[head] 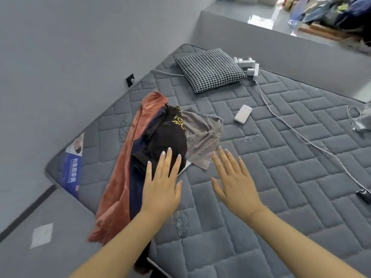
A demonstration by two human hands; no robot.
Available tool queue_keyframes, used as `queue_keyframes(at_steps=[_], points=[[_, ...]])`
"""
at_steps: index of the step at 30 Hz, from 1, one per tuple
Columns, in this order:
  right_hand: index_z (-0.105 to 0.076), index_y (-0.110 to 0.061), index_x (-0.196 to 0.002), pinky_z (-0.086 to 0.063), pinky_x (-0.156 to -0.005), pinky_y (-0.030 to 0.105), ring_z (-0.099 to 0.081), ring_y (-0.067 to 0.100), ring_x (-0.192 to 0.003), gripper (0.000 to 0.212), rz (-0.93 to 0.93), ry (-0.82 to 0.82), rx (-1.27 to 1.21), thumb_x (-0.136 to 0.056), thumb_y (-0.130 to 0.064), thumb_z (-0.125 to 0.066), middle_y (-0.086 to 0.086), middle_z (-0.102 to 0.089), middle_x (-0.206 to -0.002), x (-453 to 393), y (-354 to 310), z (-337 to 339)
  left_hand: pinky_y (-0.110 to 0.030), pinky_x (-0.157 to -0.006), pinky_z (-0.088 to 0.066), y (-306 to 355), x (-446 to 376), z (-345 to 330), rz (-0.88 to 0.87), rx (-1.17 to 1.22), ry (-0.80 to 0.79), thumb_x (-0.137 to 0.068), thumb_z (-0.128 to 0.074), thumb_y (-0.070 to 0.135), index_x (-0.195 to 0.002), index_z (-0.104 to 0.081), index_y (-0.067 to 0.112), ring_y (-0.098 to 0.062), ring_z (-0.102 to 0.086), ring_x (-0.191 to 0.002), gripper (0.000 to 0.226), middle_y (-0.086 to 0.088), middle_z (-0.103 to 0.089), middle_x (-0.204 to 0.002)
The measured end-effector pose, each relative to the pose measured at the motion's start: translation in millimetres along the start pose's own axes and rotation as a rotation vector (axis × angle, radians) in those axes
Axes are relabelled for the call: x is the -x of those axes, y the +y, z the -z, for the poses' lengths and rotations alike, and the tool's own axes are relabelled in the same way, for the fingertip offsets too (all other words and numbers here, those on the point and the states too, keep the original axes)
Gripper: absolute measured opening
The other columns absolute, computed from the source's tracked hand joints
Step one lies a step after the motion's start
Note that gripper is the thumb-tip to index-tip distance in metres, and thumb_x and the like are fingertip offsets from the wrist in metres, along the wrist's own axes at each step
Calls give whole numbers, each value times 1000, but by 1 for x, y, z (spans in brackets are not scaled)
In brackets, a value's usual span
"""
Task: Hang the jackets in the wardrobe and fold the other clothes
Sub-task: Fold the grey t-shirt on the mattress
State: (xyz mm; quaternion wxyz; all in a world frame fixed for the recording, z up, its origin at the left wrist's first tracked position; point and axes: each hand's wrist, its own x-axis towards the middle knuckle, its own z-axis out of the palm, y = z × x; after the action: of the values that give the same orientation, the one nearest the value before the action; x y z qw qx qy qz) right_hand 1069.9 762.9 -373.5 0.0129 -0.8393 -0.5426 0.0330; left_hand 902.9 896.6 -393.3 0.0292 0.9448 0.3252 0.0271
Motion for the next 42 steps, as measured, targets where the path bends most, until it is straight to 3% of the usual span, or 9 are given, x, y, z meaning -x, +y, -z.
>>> queue_keyframes(at_steps=[10, 14, 18, 22, 25, 31, 34, 38, 42], points=[[-11, -19, -156, -12, -122, 36, -5, 18, -151, 60, -196, -234, -121, -104, -40, -31, 1, -2, -164, -144, 19, -211, -64, -115, -4, -87, -182, -230, 45, 16, -307, -95, -33, 65, -154, 12, 27, -25, 18, -150, 84, -6, 22, -162], [-29, -16, -152, -23, -116, 31, -21, 19, -146, 55, -315, -232, -346, -102, -39, -39, 2, -20, -161, -173, 25, -270, -65, -114, -11, -105, -197, -294, 155, 154, -345, -93, -47, 60, -154, -18, 32, -21, 5, -151, 72, -1, 1, -165], [-34, -10, -146, -27, -110, 33, -30, 23, -139, 62, -779, -55, -814, -96, -40, -56, 6, -34, -151, -201, 37, -300, -66, -113, -15, -107, -192, -314, 185, 284, -157, -93, -61, 34, -116, -58, 19, -20, -22, -147, 27, 2, -37, -154], [-39, 0, -135, -39, -105, 44, -43, 35, -130, 74, -1169, -13, -942, -86, -47, -68, 18, -46, -138, -246, 58, -319, -65, -113, -14, -116, -195, -315, 168, 331, -152, -95, -60, 26, -100, -58, 13, -20, -24, -147, 14, 3, -41, -151], [-53, 1, -114, -42, -92, 40, -55, 36, -114, 45, -1161, -26, -888, -100, -41, -47, 21, -60, -123, -257, 57, -333, -65, -114, -12, -119, -196, -314, 164, 362, -177, -96, -58, 22, -97, -56, 11, -19, -20, -149, 11, 2, -38, -153], [-50, -2, -79, -36, -71, 33, -45, 20, -76, 37, -1256, 448, -1151, -104, -28, -40, 3, -51, -74, -172, 51, -321, -68, -114, -6, -113, -202, -292, 272, 545, -247, -96, -57, 13, -89, -51, 14, -21, -17, -150, 10, -2, -37, -155], [-59, -3, -89, -41, -72, 31, -49, 16, -80, 30, -1304, 448, -1155, -104, -23, -43, 5, -58, -83, -84, 50, -316, -61, -115, -16, -87, -198, -269, 156, 584, -176, -92, -65, 19, -100, -60, 15, -20, -35, -142, 10, -3, -46, -148], [-61, -9, -85, -40, -65, 12, -49, 4, -71, 26, -1213, 348, -1211, -103, -18, -44, -4, -59, -77, 7, 40, -307, -31, -103, -40, -9, -186, -257, -189, 681, -209, -88, -71, 30, -116, -62, 11, -17, -54, -120, 35, -2, -60, -124], [-59, -3, -84, -39, -66, 21, -42, 6, -69, 26, -1222, 389, -1281, -103, -15, -44, 2, -51, -76, 63, 40, -304, -26, -81, -51, 69, -191, -275, 533, 1131, -586, -83, -67, 56, -127, -54, 9, -17, -64, -103, 66, -3, -66, -109]])
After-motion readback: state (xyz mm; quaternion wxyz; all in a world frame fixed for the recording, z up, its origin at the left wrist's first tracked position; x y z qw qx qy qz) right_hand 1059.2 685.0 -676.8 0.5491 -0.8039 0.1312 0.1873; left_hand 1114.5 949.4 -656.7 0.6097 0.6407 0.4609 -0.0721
